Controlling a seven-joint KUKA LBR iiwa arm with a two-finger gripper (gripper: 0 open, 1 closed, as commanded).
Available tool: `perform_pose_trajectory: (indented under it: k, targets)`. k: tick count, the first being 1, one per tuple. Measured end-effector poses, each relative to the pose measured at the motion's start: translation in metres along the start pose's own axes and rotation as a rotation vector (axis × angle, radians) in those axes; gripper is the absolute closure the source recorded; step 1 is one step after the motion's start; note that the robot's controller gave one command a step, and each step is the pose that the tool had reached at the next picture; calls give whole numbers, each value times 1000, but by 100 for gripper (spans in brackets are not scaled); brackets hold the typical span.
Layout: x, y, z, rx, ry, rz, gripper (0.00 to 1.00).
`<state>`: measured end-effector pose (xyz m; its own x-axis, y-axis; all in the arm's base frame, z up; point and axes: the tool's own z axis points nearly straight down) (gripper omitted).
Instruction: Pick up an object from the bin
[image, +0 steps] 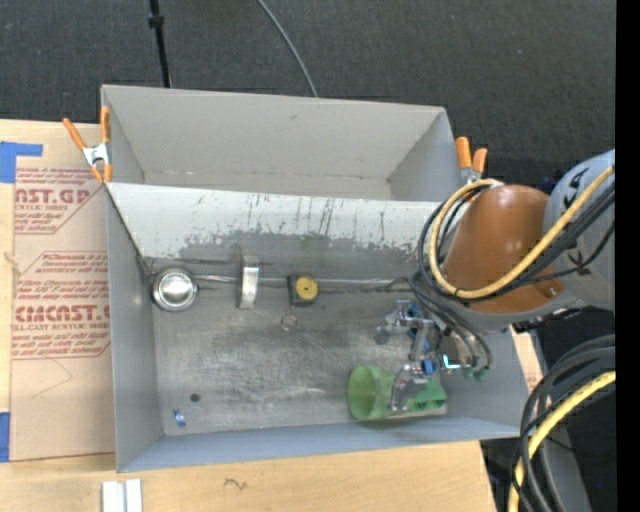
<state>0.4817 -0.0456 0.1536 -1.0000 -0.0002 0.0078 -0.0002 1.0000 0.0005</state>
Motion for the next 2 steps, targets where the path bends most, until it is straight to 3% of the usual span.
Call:
perform_pose_trajectory:
  k: [1,2]
  targets:
    - [-8,4,70,-1,-13,135,0]
    - [-7,5,70,-3,-9,135,100]
